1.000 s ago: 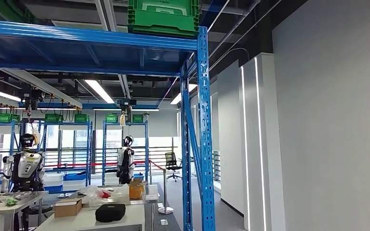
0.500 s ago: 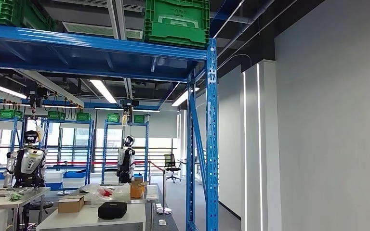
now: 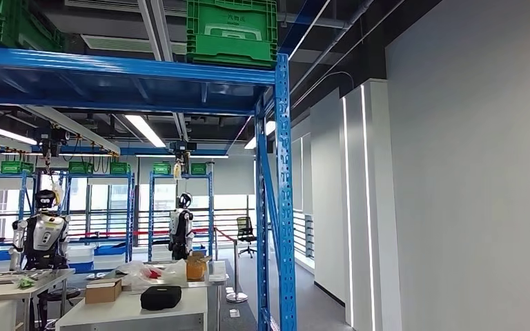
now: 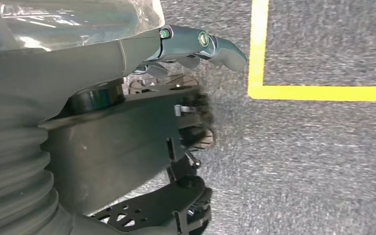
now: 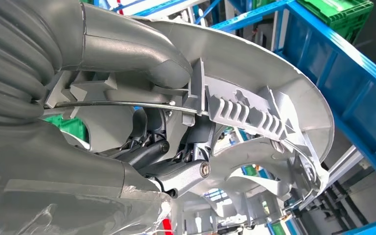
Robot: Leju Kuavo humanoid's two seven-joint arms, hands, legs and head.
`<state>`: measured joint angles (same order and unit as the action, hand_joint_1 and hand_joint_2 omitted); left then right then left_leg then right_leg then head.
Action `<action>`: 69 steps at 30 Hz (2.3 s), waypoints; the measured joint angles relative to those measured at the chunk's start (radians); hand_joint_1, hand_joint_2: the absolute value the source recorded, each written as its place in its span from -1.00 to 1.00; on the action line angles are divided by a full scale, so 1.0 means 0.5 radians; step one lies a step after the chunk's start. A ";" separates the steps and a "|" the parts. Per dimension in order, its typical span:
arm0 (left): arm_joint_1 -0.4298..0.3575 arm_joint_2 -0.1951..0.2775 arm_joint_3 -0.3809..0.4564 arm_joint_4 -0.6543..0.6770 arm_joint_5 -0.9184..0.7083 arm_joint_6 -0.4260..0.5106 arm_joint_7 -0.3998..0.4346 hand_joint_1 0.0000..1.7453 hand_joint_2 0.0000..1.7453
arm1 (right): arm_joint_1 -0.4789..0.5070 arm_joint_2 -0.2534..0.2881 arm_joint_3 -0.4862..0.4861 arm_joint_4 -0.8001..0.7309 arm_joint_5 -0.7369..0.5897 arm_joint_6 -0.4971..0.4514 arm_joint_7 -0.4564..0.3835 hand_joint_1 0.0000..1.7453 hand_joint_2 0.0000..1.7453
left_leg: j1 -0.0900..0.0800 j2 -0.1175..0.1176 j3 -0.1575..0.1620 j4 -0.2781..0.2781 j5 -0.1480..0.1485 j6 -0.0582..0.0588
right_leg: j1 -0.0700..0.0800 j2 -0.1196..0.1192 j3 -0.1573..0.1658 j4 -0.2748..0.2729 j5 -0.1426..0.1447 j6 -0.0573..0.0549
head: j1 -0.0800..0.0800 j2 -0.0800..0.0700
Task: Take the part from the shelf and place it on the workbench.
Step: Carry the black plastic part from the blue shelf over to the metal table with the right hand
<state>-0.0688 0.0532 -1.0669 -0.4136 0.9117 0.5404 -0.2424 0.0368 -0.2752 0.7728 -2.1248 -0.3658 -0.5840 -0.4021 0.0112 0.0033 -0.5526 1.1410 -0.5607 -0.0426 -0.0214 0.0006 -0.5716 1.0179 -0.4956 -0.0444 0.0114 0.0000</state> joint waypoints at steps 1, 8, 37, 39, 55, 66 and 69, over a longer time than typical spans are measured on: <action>-0.002 0.000 -0.002 0.002 0.006 0.000 0.000 -1.00 1.00 | 0.000 0.000 0.000 0.000 0.000 -0.006 0.000 1.00 1.00 | -0.003 -0.002 0.089 -0.139 0.029 0.010 | 0.002 0.001 -0.012 0.006 0.007 0.009 | 0.000 0.000; -0.008 -0.005 -0.015 0.019 0.034 -0.003 -0.017 -1.00 1.00 | -0.003 -0.004 -0.002 -0.003 0.016 -0.034 0.009 1.00 1.00 | -0.020 0.004 0.132 -0.353 0.104 0.109 | -0.004 0.001 -0.079 0.100 -0.049 0.091 | -0.008 0.000; -0.030 -0.072 -0.028 0.094 0.165 -0.034 -0.119 -1.00 1.00 | -0.054 -0.015 0.012 -0.003 0.113 -0.064 0.119 1.00 1.00 | -0.026 -0.006 0.172 -0.358 0.079 0.090 | -0.001 -0.018 -0.021 -0.001 0.035 0.074 | -0.003 0.000; -0.032 -0.081 -0.028 0.100 0.170 -0.037 -0.120 -1.00 1.00 | -0.062 -0.019 0.017 -0.003 0.122 -0.062 0.126 1.00 1.00 | -0.020 -0.005 0.156 -0.378 0.112 0.117 | -0.001 -0.016 -0.079 0.129 -0.066 0.086 | -0.008 0.000; -0.036 -0.110 -0.028 0.149 0.206 -0.040 -0.117 -1.00 1.00 | -0.081 -0.025 0.053 -0.003 0.155 -0.053 0.175 1.00 1.00 | -0.017 -0.071 -0.098 -0.062 0.022 0.016 | -0.010 -0.011 0.080 -0.033 -0.037 0.008 | -0.010 0.000; -0.043 -0.114 -0.028 0.163 0.223 -0.043 -0.131 -1.00 1.00 | -0.093 -0.026 0.059 -0.003 0.166 -0.052 0.190 1.00 1.00 | -0.041 0.115 0.012 -0.274 0.145 0.072 | 0.011 -0.241 0.084 -0.013 -0.059 0.063 | -0.003 0.000; -0.040 -0.118 -0.028 0.167 0.224 -0.044 -0.130 -1.00 1.00 | -0.105 -0.028 0.061 -0.003 0.168 -0.050 0.195 1.00 1.00 | -0.030 0.048 0.008 -0.297 0.169 0.114 | 0.000 -0.140 0.056 0.070 -0.133 0.093 | -0.010 0.000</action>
<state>-0.0886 -0.0059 -1.0811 -0.3303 1.0237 0.5184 -0.3075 -0.0159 -0.2891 0.8034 -2.1265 -0.2816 -0.6090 -0.3048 -0.0040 0.0272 -0.5487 0.9923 -0.4764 0.0143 -0.0214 -0.0695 -0.5435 1.0528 -0.5619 0.0023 0.0063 0.0000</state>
